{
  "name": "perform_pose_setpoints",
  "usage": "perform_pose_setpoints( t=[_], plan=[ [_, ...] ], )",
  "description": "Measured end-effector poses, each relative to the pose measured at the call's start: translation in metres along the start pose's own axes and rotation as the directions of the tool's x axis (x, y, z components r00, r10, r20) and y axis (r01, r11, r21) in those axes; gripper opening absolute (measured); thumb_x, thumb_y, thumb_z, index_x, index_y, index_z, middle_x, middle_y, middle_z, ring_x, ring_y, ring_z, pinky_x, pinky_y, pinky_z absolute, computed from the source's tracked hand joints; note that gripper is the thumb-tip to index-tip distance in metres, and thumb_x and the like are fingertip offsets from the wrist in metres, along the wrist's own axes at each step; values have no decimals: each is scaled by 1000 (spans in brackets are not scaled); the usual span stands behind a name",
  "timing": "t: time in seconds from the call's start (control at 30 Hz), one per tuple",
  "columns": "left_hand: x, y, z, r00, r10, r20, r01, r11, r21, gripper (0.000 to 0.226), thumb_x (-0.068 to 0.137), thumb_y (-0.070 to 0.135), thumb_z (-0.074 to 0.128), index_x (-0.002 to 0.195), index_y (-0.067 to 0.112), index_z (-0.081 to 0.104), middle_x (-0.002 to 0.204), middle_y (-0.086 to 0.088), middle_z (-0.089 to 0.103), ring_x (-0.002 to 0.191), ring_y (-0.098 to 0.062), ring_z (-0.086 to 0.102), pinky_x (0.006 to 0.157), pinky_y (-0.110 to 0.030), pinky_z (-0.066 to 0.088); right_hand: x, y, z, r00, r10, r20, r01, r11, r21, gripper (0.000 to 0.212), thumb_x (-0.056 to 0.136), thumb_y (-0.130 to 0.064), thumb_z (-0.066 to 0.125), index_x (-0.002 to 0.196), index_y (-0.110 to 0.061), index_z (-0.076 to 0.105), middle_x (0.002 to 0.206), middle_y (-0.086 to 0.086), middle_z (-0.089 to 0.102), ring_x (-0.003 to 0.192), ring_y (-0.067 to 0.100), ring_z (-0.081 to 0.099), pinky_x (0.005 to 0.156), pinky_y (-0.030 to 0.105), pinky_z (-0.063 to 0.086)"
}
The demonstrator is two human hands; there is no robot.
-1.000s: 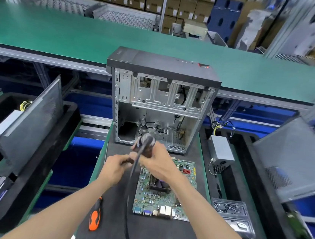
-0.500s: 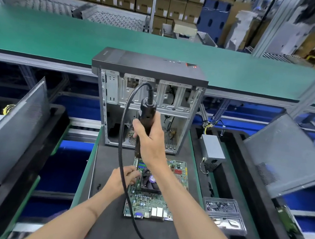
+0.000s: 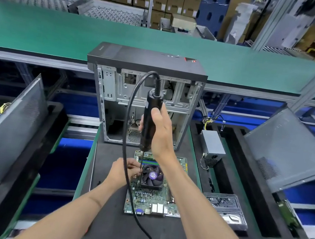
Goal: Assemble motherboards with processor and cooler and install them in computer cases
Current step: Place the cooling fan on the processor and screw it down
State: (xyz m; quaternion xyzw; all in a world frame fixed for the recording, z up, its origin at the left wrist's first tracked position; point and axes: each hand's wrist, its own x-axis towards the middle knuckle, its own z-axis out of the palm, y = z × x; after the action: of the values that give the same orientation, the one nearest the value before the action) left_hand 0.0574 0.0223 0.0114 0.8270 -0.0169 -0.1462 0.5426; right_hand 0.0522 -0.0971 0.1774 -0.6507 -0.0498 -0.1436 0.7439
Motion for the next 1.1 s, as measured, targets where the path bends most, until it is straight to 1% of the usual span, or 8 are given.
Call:
perform_pose_setpoints(
  t=[0.13,0.2,0.27,0.37,0.47,0.63,0.9,1.1],
  plan=[
    [-3,0,-6,999,6,39,-6,1000,-2,11,82,-2,76,81,9,75,76,-9,74,73,-16,68,75,-29,56,5,-1,1,998,-53,-39,49,995,-91,25,84,-26,71,88,-7,56,62,6,53,54,24,50,57,37,45],
    [-5,-1,-7,998,14,54,-14,1000,15,15,81,-1,77,78,13,74,76,-6,75,75,-14,69,76,-25,56,6,-1,4,997,-53,-58,46,992,-117,14,78,-10,70,81,-4,58,55,4,53,46,22,48,52,33,45],
    [-6,-3,-10,999,21,40,-24,998,59,16,82,-2,75,79,13,76,78,-3,76,76,-13,70,77,-21,56,5,-1,6,997,-57,-60,49,991,-123,5,71,-2,63,74,-4,60,51,3,52,43,20,46,49,31,42],
    [-10,-9,-14,1000,0,18,-2,989,148,27,81,-8,68,78,16,77,78,5,76,79,-7,71,75,-13,52,2,0,6,996,-56,-63,49,993,-107,10,66,-2,59,67,-11,63,47,2,50,42,19,45,49,29,40],
    [-17,-17,-15,992,-40,123,8,969,246,32,75,-8,67,82,22,78,80,8,76,81,-4,71,79,-16,54,-2,3,6,998,-47,-49,43,996,-78,7,63,-4,57,64,-9,62,45,8,47,40,20,41,48,29,36],
    [-22,-21,-8,987,-15,161,-23,973,230,26,74,6,84,80,30,75,79,12,75,73,3,68,71,-9,49,-11,4,5,998,-57,-37,54,995,-81,5,60,-2,56,61,2,58,46,20,45,41,19,39,47,28,34],
    [-20,-20,0,994,49,102,-72,971,228,30,74,9,87,64,33,71,69,17,72,68,7,65,67,-4,45,-25,7,1,998,-48,-28,46,997,-64,9,57,2,55,64,0,61,44,14,46,42,19,39,47,24,33],
    [-19,-22,1,994,56,98,-79,967,241,14,75,11,87,73,22,79,70,15,73,68,4,65,68,-6,45,-30,7,-1,998,-51,25,53,996,-74,9,58,5,56,64,0,61,45,16,47,42,20,41,49,26,36]
  ],
)
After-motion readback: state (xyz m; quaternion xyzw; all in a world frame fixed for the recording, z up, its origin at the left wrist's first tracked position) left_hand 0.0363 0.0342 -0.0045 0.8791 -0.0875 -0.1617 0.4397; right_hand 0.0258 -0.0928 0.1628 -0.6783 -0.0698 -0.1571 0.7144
